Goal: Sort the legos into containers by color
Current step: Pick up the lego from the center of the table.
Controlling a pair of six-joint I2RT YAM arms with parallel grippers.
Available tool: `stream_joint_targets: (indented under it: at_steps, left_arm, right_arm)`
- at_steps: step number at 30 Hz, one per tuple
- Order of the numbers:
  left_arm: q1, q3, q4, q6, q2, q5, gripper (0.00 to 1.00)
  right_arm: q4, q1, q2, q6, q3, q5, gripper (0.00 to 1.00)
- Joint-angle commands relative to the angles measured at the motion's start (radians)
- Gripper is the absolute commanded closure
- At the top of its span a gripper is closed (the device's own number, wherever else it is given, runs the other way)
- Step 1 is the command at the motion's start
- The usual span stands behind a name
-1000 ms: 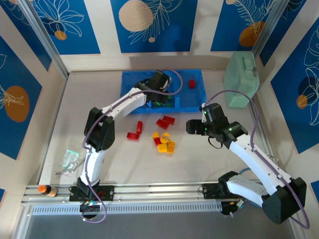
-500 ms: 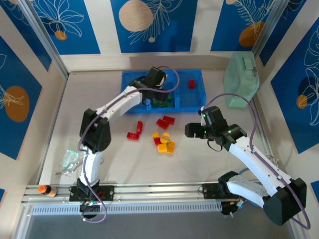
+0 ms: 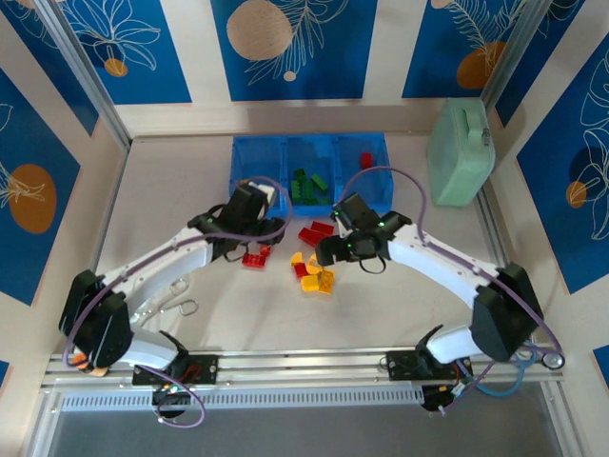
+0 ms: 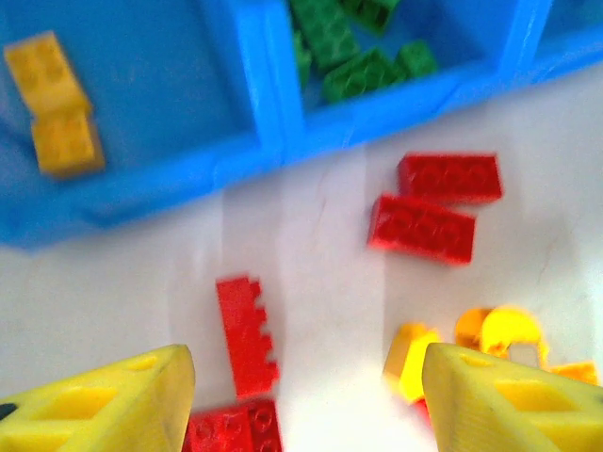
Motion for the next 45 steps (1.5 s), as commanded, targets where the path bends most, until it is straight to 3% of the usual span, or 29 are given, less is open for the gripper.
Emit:
stream_joint_targets:
  at_steps: [1, 11, 23, 34, 45]
  left_arm:
    - [-0.009, -0.124, 0.017, -0.076, -0.113, -0.035, 0.35]
    - [-0.009, -0.39, -0.04, -0.167, -0.387, -0.072, 0.36]
    - [-0.009, -0.429, -0.038, -0.17, -0.412, -0.071, 0.37]
    - [-0.009, -0.439, -0.05, -0.17, -0.44, -0.089, 0.37]
    - [-0.009, -0.46, -0.048, -0.165, -0.506, -0.112, 0.39]
  right_arm:
    - [-0.019, 0.026, 0.089, 0.025, 0.069, 0.019, 0.15]
    - [-0.047, 0.053, 0.323, 0.035, 0.212, 0.033, 0.22]
    - [0.005, 0.059, 0.46, 0.085, 0.225, 0.012, 0.33]
    - [-0.003, 0.073, 0.425, 0.138, 0.205, 0.054, 0.64]
    - [-0.081, 0.088, 0.313, 0.108, 0.315, 0.125, 0.71]
